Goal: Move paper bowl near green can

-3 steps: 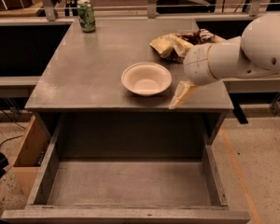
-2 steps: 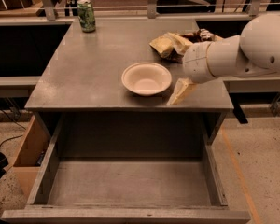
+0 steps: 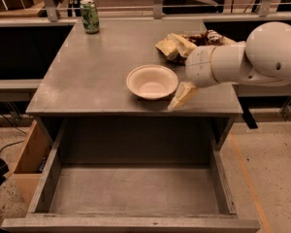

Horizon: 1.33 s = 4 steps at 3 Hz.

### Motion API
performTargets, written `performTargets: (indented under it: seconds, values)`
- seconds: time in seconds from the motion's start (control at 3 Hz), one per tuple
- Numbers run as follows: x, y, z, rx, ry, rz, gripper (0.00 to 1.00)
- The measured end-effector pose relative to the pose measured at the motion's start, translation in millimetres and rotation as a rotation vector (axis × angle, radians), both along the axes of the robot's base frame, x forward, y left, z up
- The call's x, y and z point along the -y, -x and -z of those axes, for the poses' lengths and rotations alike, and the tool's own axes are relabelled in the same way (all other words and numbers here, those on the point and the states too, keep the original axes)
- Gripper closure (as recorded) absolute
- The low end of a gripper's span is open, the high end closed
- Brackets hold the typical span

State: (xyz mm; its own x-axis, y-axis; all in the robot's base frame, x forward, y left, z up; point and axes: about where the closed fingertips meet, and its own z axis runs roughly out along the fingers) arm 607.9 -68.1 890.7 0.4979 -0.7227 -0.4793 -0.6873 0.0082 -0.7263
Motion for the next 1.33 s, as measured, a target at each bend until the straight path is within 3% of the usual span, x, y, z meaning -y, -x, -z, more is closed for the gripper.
performTargets:
  seconds: [0.33, 1.33]
  values:
    - [-6, -3, -2, 0.013, -0.021, -0.012, 0.15]
    - [-21, -6, 4, 0.009, -0.06, -0.051, 0.85]
